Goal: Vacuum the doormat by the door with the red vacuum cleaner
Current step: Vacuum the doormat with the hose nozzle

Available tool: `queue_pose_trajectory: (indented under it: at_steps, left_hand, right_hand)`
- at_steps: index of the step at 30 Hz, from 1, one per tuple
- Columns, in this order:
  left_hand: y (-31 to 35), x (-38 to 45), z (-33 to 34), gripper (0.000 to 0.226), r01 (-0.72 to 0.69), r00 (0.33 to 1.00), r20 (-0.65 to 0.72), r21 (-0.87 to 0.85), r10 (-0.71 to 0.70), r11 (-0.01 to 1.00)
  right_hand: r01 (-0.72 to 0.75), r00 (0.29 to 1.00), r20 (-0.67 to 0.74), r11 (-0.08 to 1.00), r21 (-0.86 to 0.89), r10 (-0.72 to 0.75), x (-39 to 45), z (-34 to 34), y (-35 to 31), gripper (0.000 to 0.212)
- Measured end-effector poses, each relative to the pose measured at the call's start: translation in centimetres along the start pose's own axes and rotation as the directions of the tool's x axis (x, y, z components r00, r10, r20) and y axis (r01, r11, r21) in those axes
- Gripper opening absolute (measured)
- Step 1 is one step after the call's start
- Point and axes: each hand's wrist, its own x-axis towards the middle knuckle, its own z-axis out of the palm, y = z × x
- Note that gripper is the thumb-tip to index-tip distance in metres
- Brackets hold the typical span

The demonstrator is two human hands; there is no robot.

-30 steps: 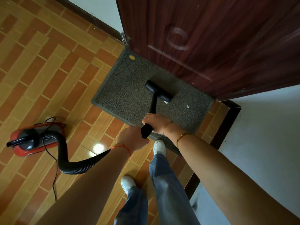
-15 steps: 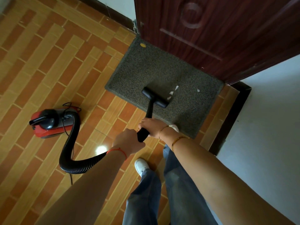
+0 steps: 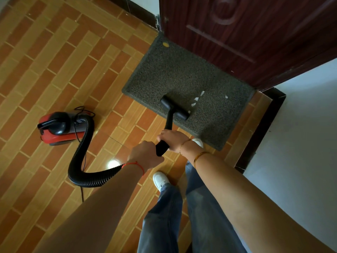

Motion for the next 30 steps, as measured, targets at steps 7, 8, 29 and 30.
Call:
queue_pose_trajectory:
  at_steps: [7, 8, 29, 30]
  left_hand:
    - [3.9, 2.8, -2.0, 0.021, -0.028, 0.999, -0.019, -0.006, 0.028, 1.000]
    - [4.6, 3.4, -2.4, 0.021, -0.032, 0.999, -0.024, -0.011, 0.032, 0.999]
    - [19.7, 17.2, -15.0, 0.016, -0.057, 0.993, -0.110, -0.082, 0.048, 0.995]
    - [20.1, 17.6, -15.4, 0.015, -0.058, 0.992, -0.114, -0.073, 0.050, 0.996]
  right_hand:
    - [-0.010, 1.000, -0.015, 0.999, -0.031, 0.010, 0.1, -1.8, 5.2, 0.022]
    - [-0.011, 1.000, -0.016, 0.999, -0.030, 0.011, 0.1, -2.3, 6.0, 0.023]
    - [-0.075, 0.997, -0.030, 0.997, -0.021, 0.074, 2.5, -16.3, 26.3, 0.014]
    - [-0.077, 0.997, -0.031, 0.997, -0.025, 0.076, 2.6, -16.8, 26.9, 0.014]
